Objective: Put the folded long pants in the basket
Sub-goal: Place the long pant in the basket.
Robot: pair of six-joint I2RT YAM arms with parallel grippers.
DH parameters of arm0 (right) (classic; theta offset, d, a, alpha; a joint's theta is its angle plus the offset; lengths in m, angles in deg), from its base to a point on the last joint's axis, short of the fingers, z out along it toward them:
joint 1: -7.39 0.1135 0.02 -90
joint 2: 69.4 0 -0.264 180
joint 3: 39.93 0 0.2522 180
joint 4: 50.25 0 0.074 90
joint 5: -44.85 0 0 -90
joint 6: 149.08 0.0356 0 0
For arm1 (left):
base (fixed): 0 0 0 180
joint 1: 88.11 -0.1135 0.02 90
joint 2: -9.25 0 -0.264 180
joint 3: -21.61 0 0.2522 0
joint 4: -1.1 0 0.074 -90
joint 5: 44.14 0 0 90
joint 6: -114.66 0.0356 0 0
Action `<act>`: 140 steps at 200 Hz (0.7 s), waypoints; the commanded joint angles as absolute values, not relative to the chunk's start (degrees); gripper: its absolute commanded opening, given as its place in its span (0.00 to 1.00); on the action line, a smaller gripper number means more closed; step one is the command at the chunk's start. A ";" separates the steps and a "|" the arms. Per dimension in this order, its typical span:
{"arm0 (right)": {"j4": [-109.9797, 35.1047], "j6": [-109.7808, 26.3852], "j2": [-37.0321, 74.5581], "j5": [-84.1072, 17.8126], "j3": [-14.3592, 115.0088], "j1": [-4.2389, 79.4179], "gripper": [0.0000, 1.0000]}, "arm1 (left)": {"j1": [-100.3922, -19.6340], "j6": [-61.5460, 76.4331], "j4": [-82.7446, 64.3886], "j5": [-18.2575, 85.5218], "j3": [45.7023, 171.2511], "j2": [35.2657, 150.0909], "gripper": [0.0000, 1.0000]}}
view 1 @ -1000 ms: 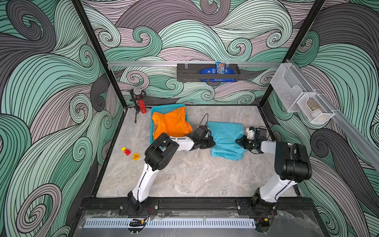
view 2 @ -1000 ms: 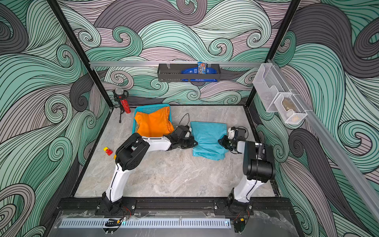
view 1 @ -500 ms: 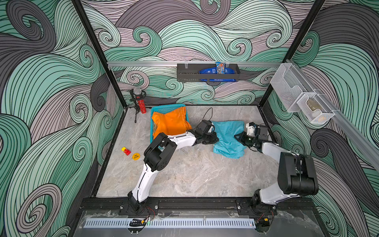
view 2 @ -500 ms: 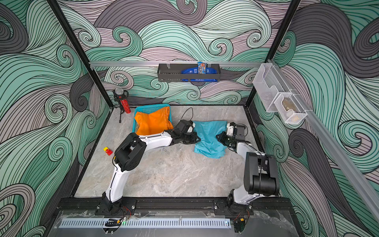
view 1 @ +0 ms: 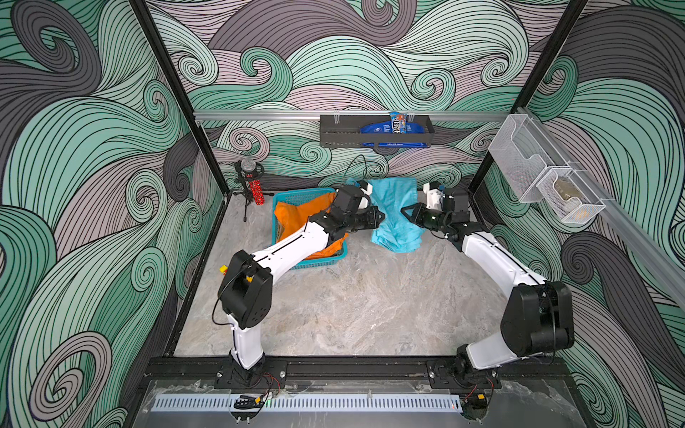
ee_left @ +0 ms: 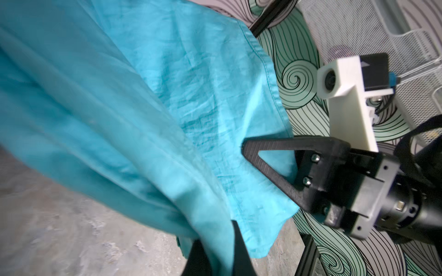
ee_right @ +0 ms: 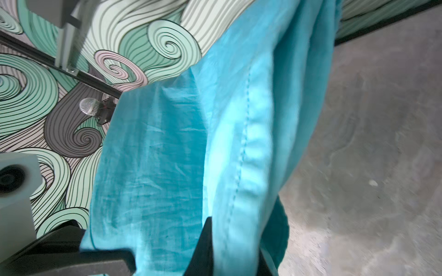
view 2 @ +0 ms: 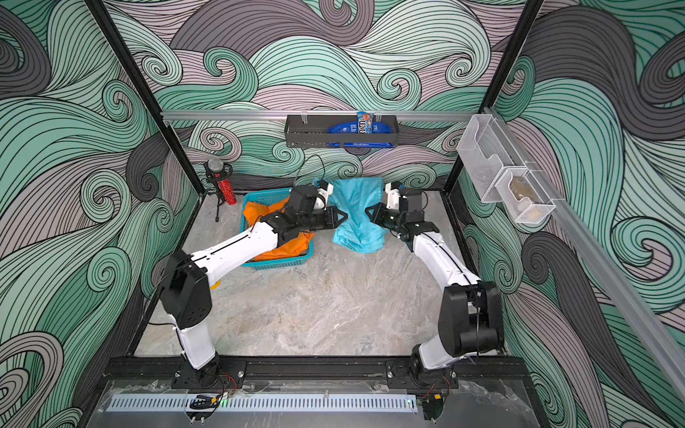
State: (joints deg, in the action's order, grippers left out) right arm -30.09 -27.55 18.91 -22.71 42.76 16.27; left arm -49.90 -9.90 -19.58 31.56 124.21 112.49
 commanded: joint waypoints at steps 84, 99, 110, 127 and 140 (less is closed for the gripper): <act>-28.65 -24.24 32.83 -29.08 66.56 35.45 0.00 | -66.09 -2.49 -18.80 30.44 113.11 92.30 0.00; -28.49 -24.19 35.63 -30.13 69.56 37.90 0.00 | -69.75 -1.89 -18.68 29.31 109.03 89.49 0.00; -28.61 -24.06 37.58 -31.10 71.49 39.59 0.00 | -72.49 -1.59 -18.56 27.87 106.30 88.08 0.00; -28.62 -23.49 40.54 -31.01 74.26 41.36 0.00 | -76.63 -0.92 -18.58 26.47 102.50 86.68 0.00; -28.62 -23.30 42.70 -31.13 76.02 42.69 0.00 | -79.69 -0.52 -18.73 25.95 100.20 85.86 0.00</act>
